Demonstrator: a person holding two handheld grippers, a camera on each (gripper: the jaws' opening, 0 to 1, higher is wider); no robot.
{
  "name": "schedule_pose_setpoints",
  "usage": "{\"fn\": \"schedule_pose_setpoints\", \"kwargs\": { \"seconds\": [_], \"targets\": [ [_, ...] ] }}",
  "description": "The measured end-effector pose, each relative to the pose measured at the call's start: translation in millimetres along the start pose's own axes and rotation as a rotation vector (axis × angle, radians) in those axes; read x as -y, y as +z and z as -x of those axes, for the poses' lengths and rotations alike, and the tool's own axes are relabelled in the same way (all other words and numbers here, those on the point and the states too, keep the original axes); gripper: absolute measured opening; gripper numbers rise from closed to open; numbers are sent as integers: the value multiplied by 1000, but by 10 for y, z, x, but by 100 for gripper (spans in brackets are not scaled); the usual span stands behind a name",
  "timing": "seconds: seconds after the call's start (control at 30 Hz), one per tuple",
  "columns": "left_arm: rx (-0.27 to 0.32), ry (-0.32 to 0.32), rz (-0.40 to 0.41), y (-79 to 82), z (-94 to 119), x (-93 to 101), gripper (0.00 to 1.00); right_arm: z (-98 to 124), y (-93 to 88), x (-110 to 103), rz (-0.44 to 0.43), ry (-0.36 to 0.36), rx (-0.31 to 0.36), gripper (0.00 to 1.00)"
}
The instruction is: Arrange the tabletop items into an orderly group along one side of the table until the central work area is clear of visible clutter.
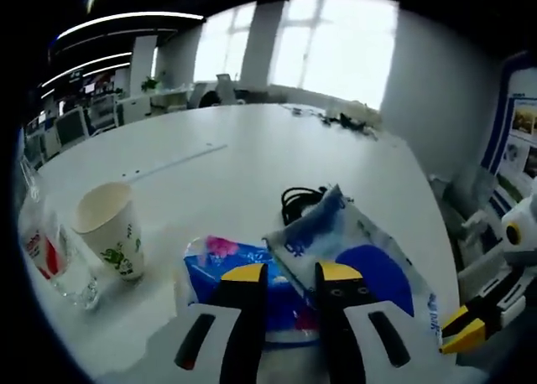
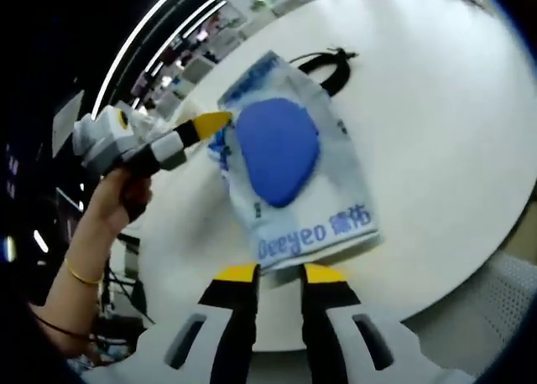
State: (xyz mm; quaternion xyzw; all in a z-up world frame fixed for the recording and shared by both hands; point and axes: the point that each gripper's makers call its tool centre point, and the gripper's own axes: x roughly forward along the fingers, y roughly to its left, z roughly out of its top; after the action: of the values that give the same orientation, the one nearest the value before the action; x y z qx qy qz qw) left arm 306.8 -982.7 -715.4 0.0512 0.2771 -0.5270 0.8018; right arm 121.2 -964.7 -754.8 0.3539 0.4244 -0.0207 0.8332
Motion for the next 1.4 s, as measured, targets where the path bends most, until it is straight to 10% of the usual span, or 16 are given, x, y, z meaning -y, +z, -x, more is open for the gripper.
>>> {"fn": "schedule_pose_setpoints", "kwargs": {
  "seconds": [1.4],
  "targets": [
    [25, 60, -30, 114, 279, -74, 0, 127, 204, -10, 95, 3, 77, 0]
  ]
}}
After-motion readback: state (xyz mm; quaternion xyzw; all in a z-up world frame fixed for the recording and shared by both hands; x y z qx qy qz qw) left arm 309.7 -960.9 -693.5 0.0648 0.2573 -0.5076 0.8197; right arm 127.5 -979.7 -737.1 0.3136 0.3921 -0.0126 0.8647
